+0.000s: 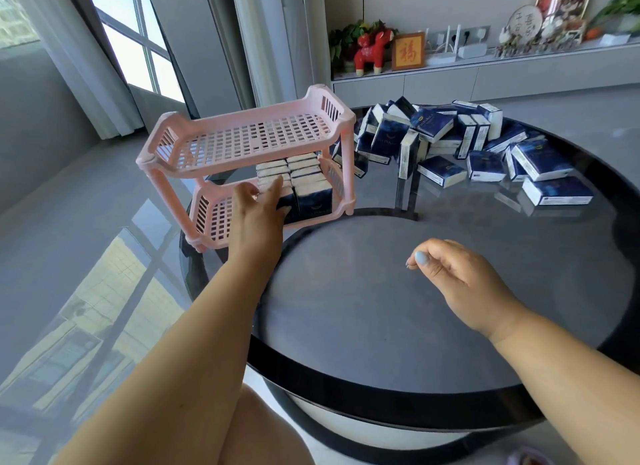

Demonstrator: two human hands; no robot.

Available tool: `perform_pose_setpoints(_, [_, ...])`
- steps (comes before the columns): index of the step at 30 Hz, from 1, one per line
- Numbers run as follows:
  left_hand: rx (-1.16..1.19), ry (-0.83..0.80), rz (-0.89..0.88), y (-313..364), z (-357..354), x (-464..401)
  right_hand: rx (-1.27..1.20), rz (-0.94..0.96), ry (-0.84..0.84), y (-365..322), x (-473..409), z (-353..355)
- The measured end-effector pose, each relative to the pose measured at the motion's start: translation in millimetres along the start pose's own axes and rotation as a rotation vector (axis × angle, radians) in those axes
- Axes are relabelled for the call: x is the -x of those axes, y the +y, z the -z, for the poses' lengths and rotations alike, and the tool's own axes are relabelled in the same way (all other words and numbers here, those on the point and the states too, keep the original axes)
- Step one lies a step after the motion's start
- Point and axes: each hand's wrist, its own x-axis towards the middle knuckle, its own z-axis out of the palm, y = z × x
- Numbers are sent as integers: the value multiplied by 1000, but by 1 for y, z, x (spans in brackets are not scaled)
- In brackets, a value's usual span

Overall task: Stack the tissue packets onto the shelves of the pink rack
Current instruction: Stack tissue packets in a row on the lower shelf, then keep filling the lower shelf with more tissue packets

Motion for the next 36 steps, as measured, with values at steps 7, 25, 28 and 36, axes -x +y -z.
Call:
perform_pose_setpoints(7, [-22,-26,-14,1,-2,1,7,-1,-3,2,0,1])
perform_pose_setpoints(25, [195,64,-596,93,-26,79,-101,-109,-54,-4,-1,12])
perform_pose_setpoints(28, [219,29,-597,105,-33,75,-100,-170,-76,-7,-13,26])
perform_pose_setpoints(36, [230,-25,-532,146,-67,38,-7,-228,192,36,-74,116])
